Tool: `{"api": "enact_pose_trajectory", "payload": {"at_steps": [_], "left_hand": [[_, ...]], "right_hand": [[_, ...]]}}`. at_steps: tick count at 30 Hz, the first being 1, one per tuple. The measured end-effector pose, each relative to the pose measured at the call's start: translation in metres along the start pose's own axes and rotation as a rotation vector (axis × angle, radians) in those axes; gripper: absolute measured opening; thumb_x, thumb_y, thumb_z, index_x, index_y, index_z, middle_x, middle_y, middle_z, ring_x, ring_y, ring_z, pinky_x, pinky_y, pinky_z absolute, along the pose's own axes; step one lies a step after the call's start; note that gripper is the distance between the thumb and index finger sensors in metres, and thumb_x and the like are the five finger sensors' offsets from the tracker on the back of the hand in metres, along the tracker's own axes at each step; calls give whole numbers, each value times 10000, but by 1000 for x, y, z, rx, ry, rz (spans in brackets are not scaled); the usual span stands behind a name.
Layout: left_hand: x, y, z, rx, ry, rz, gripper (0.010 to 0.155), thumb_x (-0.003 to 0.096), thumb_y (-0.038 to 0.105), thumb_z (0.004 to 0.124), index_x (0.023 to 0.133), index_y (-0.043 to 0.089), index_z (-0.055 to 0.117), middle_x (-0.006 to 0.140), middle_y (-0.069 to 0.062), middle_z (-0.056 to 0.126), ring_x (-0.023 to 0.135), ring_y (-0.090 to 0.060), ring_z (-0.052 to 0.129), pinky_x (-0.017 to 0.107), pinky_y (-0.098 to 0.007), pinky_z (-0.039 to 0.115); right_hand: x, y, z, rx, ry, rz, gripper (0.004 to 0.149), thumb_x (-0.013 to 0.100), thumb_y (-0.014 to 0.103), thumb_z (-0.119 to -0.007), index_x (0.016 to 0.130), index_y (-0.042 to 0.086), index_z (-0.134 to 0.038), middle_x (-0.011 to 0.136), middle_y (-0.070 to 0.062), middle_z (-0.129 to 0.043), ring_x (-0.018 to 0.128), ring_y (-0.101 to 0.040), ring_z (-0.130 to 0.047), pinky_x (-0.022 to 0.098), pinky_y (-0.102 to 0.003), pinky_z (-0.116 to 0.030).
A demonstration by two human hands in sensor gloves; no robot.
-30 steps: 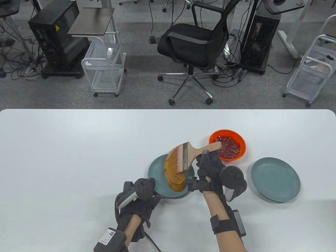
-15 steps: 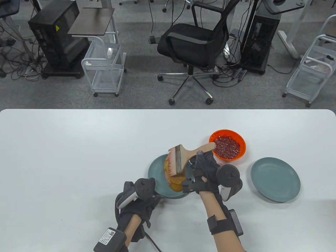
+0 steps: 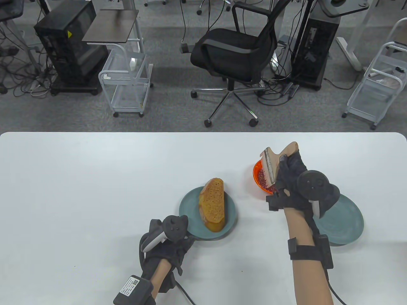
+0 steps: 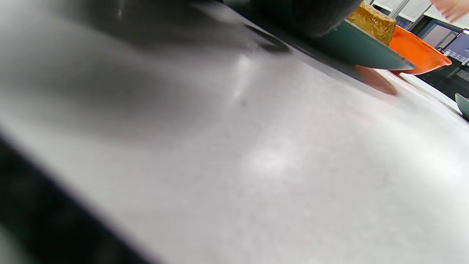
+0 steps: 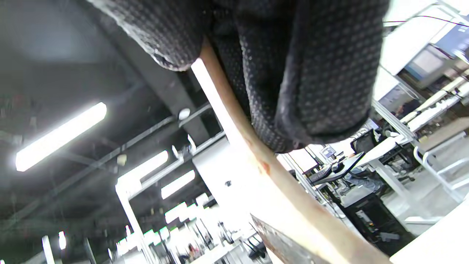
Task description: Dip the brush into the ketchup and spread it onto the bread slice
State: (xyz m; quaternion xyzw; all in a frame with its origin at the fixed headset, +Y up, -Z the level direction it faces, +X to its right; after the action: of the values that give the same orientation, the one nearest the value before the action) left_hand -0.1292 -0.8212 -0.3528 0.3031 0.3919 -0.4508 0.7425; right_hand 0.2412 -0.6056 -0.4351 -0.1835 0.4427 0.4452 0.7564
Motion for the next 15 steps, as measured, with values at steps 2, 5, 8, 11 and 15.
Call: {"api": "enact_pose_trajectory", "payload": {"at_steps": [2, 5, 8, 11, 15], "left_hand": [[0, 0, 0, -3, 0, 2, 684, 669, 464, 564, 1136, 197, 143, 1167, -143, 198, 1048, -414, 143, 681, -599, 225], [0, 0, 0, -2, 0, 1, 684, 668, 464, 564, 1136, 198, 142, 1167, -144, 197, 1049, -414, 143, 681, -600, 224], [0, 0, 0, 1, -3, 1, 687, 668, 464, 565, 1134, 196, 138, 1165, -146, 194, 1047, -416, 140, 679, -602, 223], [0, -1, 0, -8, -4, 5, 685, 668, 464, 565, 1136, 197, 141, 1166, -144, 195, 1048, -414, 139, 679, -600, 221], [0, -1, -1, -14, -9, 8, 685, 668, 464, 564, 1135, 197, 141, 1165, -144, 193, 1046, -414, 135, 678, -600, 217]], "right_hand": [[8, -1, -8, -75, 61, 11, 506, 545, 263, -770, 980, 19, -681, 807, -283, -853, 576, -435, -1044, 359, -433, -942], [15, -5, -23, -145, 118, 27, 505, 544, 264, -770, 985, 36, -681, 822, -274, -850, 597, -434, -1036, 372, -438, -936], [18, -12, -35, -176, 125, 15, 505, 542, 266, -771, 984, 38, -684, 822, -271, -852, 600, -428, -1039, 377, -433, -938], [20, -20, -45, -170, 120, -2, 506, 540, 264, -772, 983, 37, -683, 822, -272, -852, 601, -429, -1038, 379, -434, -938], [23, -25, -56, -184, 136, -14, 506, 541, 265, -770, 984, 36, -680, 824, -271, -850, 603, -428, -1038, 379, -434, -937]]}}
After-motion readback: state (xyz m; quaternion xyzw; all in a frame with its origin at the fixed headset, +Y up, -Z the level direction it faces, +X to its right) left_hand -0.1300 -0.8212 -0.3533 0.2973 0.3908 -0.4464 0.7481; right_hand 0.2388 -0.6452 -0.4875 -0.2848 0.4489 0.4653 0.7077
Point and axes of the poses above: the tracker on the back of each hand, its own y axis roughly to the thumb side, its own x axis roughly from the wrist to the fingertips, z = x × y, the point moved 4 cm from there along x, roughly from the wrist to the fingertips
